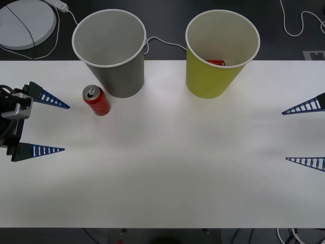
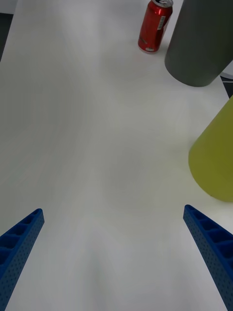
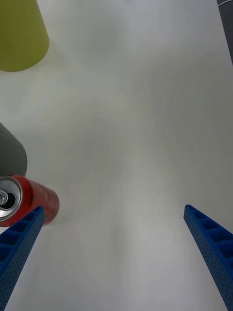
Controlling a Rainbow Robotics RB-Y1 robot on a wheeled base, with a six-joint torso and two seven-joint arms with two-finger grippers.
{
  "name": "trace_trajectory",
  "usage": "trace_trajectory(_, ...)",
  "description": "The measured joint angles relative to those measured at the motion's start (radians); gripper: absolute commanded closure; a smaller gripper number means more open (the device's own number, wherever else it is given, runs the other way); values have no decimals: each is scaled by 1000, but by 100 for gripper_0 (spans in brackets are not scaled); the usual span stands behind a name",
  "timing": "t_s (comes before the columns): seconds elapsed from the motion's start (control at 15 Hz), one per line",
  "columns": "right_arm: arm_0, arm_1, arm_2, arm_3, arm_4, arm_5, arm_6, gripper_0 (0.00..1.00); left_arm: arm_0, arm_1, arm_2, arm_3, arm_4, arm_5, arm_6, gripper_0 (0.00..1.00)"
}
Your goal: Put the can into the green bin and the plastic bottle into the gray bin
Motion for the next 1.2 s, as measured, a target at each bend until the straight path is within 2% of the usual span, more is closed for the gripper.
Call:
trace_trajectory(0.33,0,0,0,0,0,0,0,0,4,0,-4,0,-4,-3,0,0)
trace_trajectory(0.6,0,0,0,0,0,0,0,0,11,32,-11,-15,-20,-7,12,0)
trace_trajectory(0.8,0,0,0,0,0,0,0,0,31,36,-12,-21,-18,27,34,0)
trace_trajectory(0.93,0,0,0,0,0,0,0,0,83,61,-11,-72,-17,100,103,0)
trace_trajectory(1.2,0,0,0,0,0,0,0,0,253,149,-11,-273,-42,331,375,0)
